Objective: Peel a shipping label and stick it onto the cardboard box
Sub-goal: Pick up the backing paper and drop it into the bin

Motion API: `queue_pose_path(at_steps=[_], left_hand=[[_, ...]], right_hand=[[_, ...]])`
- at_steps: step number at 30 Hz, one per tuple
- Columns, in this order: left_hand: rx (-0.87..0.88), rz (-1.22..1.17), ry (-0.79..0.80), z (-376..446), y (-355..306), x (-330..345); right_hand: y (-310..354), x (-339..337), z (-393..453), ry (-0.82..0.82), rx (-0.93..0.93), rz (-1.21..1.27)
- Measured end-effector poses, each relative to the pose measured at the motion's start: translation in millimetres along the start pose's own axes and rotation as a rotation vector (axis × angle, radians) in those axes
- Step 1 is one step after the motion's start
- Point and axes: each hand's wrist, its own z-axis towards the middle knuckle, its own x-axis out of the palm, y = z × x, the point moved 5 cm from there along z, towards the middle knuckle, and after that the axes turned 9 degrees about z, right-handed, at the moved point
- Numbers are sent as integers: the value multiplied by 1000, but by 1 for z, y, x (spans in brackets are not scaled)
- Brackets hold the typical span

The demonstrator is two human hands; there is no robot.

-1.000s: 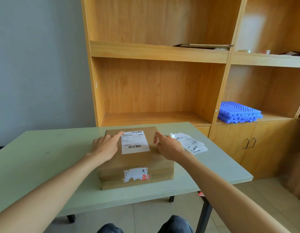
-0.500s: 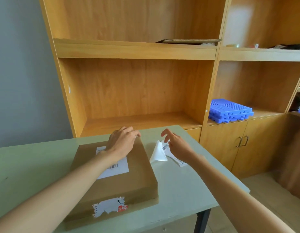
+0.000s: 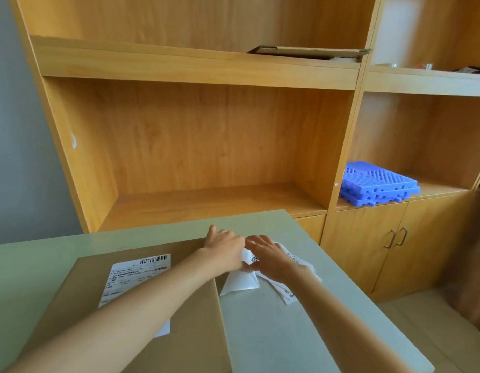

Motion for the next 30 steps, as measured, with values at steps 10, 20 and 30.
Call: queue_pose_path(at_steps=[10, 20, 30], left_hand=[[-10, 72, 59, 10, -13, 15], [-97, -81, -152, -10, -1, -9], [-107, -243, -519, -56, -9, -50]], right_hand=[[0, 1, 13, -72, -44, -127], [10, -35, -12, -341, 28, -52], [31, -82, -75, -437, 120, 32]])
